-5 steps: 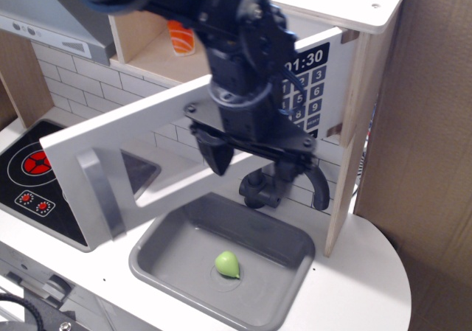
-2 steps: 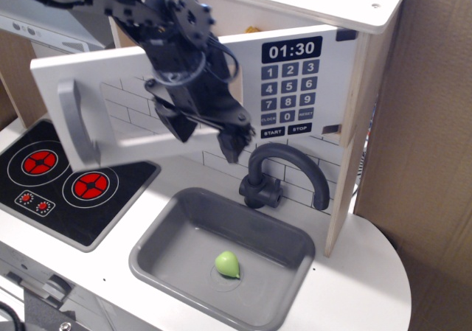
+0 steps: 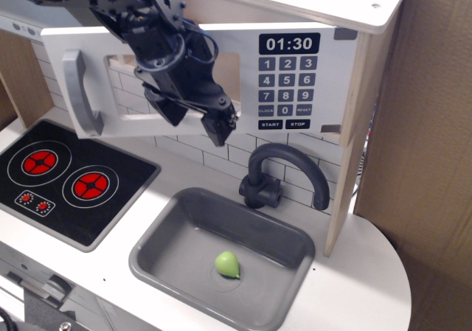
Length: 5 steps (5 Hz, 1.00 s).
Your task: Close microwave
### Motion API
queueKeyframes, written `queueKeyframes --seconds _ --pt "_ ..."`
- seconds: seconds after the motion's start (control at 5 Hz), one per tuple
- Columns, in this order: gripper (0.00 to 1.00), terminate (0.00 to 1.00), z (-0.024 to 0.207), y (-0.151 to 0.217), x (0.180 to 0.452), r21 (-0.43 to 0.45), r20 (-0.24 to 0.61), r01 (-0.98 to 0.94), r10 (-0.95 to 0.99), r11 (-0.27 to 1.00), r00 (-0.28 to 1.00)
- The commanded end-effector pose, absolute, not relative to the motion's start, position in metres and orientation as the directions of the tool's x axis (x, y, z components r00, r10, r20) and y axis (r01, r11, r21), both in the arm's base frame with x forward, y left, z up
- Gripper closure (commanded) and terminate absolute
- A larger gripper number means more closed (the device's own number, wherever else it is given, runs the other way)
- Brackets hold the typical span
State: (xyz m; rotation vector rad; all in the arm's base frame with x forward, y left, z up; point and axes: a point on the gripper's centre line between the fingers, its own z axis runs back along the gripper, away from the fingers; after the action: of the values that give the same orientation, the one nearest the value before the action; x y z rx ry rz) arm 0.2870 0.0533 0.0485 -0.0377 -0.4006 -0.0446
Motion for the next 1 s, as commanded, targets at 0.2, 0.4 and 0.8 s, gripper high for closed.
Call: queueKeyframes --seconds 0.2,0.4,0.8 --pt "0.00 0.00 0.060 0.080 0.329 0.099 0.549 0.058 -0.104 0.993 0.829" --pt "0.00 0.00 0.061 0.080 0.335 0.141 0.566 0.029 -0.105 0.990 0.817" --pt "0.00 0.00 0.070 0.080 0.350 0.224 0.588 0.034 -0.163 0.974 0.792"
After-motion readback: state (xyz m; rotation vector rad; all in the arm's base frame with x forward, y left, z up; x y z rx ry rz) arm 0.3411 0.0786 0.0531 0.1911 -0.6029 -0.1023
